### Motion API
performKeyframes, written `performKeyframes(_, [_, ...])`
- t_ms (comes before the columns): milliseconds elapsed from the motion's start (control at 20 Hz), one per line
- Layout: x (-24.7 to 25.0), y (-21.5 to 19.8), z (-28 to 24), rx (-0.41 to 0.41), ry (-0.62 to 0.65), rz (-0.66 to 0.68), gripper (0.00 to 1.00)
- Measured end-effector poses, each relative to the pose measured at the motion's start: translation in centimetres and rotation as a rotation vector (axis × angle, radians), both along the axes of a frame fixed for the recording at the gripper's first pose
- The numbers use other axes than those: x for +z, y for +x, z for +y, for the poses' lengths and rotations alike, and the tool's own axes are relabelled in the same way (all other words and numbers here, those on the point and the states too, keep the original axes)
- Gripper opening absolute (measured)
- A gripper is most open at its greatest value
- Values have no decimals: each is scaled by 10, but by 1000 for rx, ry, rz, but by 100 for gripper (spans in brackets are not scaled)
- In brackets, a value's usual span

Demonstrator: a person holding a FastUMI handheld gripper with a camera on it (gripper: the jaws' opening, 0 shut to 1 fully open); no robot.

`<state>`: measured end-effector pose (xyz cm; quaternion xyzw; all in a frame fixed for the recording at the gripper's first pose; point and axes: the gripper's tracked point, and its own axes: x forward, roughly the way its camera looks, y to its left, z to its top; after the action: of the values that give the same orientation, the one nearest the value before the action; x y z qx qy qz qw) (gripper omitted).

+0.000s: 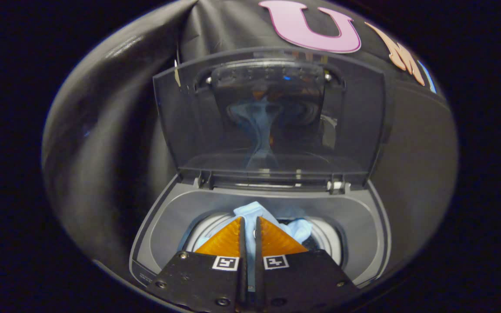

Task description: Put the clothes into the washing machine and then close the washing machine lid.

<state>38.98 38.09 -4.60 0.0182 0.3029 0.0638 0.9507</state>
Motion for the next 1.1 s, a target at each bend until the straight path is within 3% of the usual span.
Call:
performKeyframes(550, [-39, -17, -4, -10, -13, 94, 14])
performKeyframes(900, [-53, -25, 0, -3, 22, 142, 15])
performKeyframes(1100, [-66, -28, 12, -5, 67, 205, 22])
